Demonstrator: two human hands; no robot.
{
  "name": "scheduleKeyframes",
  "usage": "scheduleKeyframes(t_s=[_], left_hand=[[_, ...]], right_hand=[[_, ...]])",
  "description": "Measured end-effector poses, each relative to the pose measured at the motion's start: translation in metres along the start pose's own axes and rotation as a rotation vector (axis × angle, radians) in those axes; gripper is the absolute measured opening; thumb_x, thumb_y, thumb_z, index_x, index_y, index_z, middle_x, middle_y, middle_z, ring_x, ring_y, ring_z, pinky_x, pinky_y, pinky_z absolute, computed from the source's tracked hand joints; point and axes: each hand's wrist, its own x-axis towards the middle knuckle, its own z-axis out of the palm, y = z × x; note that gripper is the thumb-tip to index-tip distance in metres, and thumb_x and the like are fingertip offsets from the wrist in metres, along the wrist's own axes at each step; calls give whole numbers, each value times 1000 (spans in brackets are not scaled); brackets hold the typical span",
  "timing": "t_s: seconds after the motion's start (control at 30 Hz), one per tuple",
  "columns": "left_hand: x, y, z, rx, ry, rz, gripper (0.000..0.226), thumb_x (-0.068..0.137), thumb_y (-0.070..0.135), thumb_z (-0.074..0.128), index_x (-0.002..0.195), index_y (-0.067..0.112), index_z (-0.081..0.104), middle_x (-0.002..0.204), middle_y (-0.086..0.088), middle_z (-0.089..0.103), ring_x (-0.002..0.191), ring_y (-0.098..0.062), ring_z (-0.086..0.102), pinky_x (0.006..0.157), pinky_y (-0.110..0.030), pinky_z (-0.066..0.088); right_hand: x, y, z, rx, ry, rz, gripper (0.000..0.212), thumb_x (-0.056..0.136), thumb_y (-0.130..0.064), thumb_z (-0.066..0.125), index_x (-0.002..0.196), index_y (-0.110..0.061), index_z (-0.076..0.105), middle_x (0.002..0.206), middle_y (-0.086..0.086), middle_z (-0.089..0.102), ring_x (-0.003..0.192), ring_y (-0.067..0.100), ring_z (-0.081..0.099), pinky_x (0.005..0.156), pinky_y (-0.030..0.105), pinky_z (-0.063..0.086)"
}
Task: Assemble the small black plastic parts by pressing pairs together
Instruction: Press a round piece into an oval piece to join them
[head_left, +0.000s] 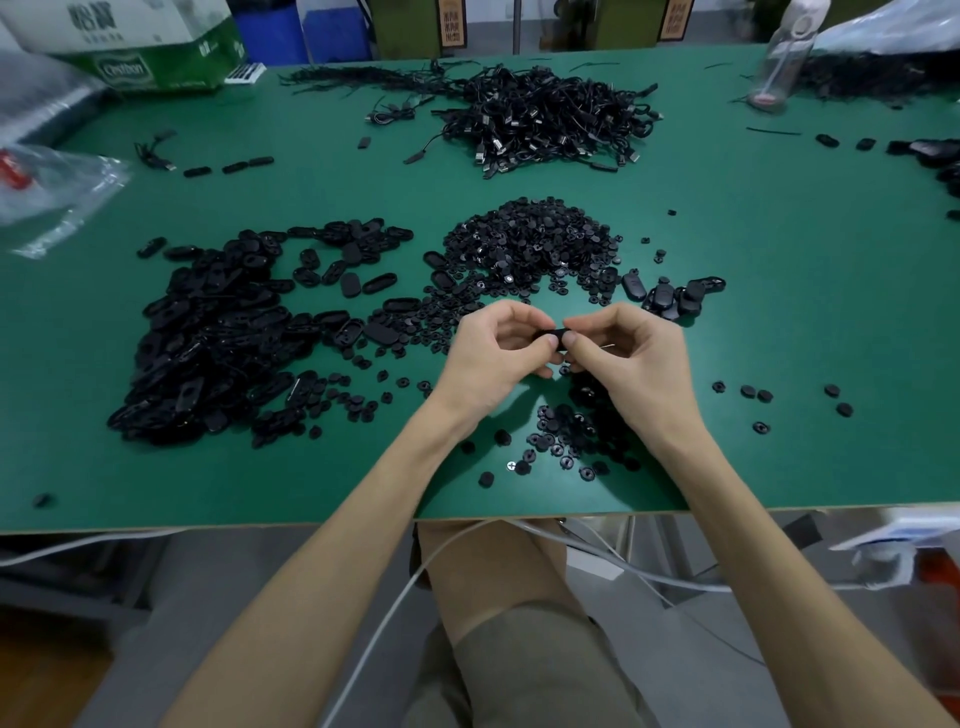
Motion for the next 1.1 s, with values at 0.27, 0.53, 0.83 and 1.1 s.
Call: scheduleKeyframes(t_s=[0.27,0.53,0.83,1.1], left_hand=[[1,0,3,147,25,30,17,90,-6,68,99,8,70,94,-14,76,77,-20,73,83,-36,62],[0,2,-4,-28,20,11,18,92,-5,72,110,-4,72,96,-16,78,80,-25,77,78,-29,61],[0,2,-3,-56,15,18,17,93,-3,71,111,-3,71,99,-17,78,84,-29,77,79,-34,63],[6,26,-45,595,166,86,25,101,0,55,118,12,68,119,-3,70,101,-10,68,93,-24,56]], right_hand=[[-1,-2,1,-42,-38,-32,9,90,-4,76,95,-12,77,78,-5,78,72,11,74,70,22,57],[0,-1,-1,-16,-8,-42,16,92,-7,74,102,-19,75,89,0,77,82,18,75,81,45,63],[-1,-5,2,-90,-9,-51,24,95,-6,65,97,-26,78,87,-9,76,80,12,70,76,43,58],[2,0,-6,11,299,89,46,97,-10,62,142,-20,59,126,1,65,111,1,63,96,21,54]])
